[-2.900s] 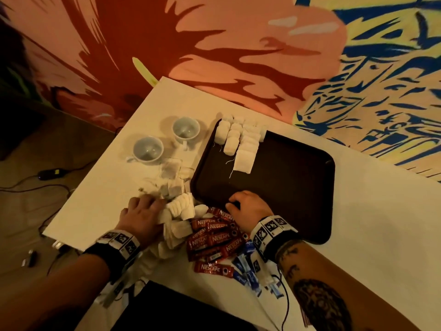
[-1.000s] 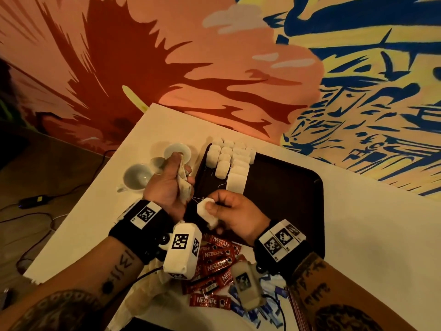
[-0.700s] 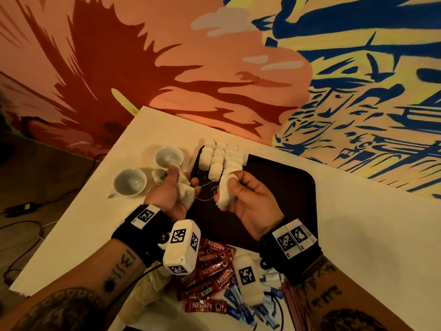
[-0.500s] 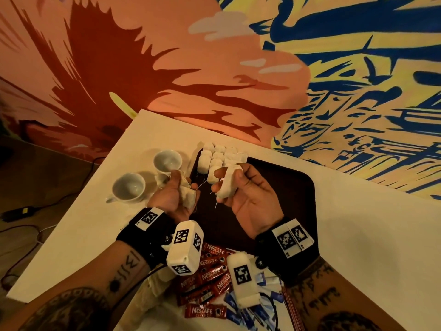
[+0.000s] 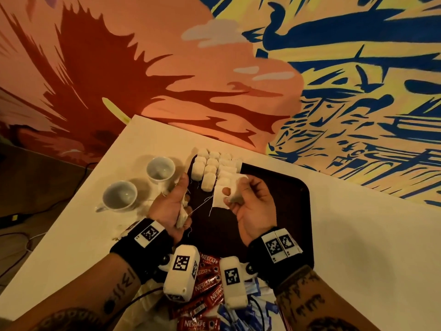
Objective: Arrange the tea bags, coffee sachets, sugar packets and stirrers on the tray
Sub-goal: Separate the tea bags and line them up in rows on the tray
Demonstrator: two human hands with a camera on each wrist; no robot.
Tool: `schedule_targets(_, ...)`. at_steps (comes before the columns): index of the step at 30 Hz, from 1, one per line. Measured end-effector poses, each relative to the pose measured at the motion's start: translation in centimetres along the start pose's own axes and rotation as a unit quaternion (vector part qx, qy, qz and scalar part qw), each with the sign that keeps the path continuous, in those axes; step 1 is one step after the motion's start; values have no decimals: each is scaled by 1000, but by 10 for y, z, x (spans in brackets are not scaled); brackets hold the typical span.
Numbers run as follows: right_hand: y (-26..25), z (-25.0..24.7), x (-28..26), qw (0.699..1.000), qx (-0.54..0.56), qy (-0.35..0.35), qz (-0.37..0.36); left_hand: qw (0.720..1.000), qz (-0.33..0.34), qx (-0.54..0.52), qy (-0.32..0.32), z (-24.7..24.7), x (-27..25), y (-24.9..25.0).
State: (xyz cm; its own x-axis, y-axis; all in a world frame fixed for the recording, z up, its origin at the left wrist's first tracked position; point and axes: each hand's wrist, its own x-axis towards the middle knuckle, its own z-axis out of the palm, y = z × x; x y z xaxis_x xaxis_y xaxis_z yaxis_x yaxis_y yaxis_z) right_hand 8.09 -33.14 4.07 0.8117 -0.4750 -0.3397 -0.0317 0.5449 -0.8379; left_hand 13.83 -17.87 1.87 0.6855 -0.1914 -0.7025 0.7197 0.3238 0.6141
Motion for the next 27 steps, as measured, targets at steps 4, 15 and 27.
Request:
schedule_targets(4,-5,-3,6,999,-10,-32,-37,999,16,-10,40,3,13,-2)
schedule_targets(15,22,4,23,978,-183,-50,-86,976,118,122,-138,28,-6,-4)
schedule_targets(27,22,0,58,832,-509,-189,-114,932,148,325,-55,2,15,5)
